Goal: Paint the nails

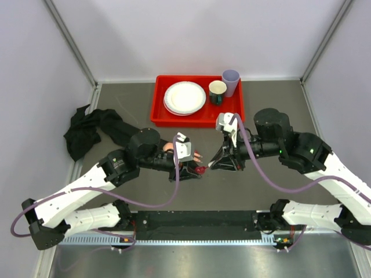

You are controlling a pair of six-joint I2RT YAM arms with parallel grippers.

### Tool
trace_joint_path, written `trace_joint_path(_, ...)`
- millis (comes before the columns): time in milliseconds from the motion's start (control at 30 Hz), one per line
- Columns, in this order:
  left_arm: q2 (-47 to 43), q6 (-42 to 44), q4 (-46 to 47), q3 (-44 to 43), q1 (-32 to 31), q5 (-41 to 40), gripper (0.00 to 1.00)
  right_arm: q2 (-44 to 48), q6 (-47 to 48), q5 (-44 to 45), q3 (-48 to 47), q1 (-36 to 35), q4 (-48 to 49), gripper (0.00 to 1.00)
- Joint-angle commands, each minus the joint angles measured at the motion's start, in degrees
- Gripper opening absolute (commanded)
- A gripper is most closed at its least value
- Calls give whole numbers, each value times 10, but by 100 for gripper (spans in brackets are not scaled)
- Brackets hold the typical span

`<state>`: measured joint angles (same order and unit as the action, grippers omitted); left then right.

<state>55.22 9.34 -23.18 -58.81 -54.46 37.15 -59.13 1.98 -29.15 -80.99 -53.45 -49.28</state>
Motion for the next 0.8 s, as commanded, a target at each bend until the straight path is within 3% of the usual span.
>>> trace_joint_path(0,-11,7,42,-3,6,-7,0,15,11,3,-13,4,-12,0)
trace_joint_path(300,-17,4,46,0,11,-15,0,20,8,8,-15,4,-12,0)
trace_joint_path(533,-36,7,45,17,15,-58,0,38,-31,89,-10,3,7,0)
trace_joint_path(767,-108,15,120,89,16,-244,0,52,-111,252,42,5,71,0)
